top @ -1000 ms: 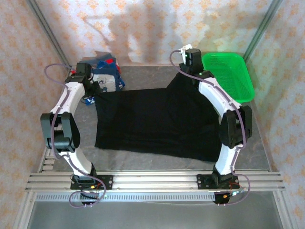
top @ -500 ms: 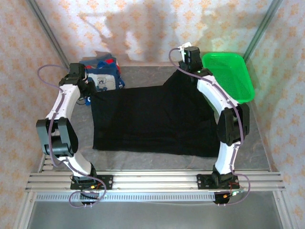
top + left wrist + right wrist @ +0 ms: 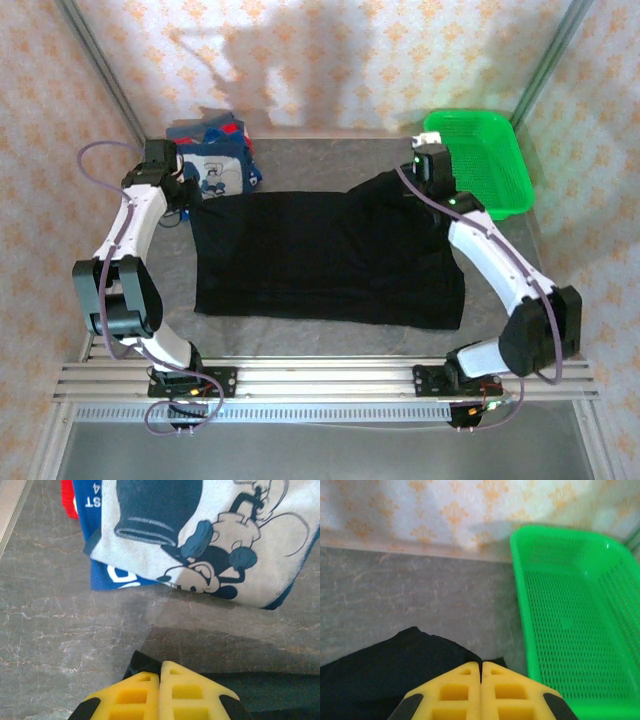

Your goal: Fold and stack the t-shirts

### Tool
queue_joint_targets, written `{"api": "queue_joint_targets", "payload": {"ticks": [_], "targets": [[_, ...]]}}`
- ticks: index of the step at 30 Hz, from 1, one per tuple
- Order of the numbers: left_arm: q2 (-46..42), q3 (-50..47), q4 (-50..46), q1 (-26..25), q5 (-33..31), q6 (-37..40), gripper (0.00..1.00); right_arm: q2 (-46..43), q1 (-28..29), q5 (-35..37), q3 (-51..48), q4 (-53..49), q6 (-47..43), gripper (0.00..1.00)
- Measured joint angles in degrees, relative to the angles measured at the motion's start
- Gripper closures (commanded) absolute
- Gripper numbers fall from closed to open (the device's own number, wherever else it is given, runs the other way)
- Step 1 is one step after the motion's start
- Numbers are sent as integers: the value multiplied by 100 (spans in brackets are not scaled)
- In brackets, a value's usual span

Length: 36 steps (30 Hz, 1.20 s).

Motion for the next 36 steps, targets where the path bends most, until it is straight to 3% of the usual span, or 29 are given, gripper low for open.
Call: {"api": "queue_joint_targets", "payload": {"ticks": [17, 36], "targets": [[-634, -1307, 87, 2, -68, -11, 100, -2149, 0, 26, -2201, -885, 1515, 100], [-35, -1904, 229, 2, -474, -153, 100, -2369, 0, 120, -2911, -1272, 2275, 100]]}}
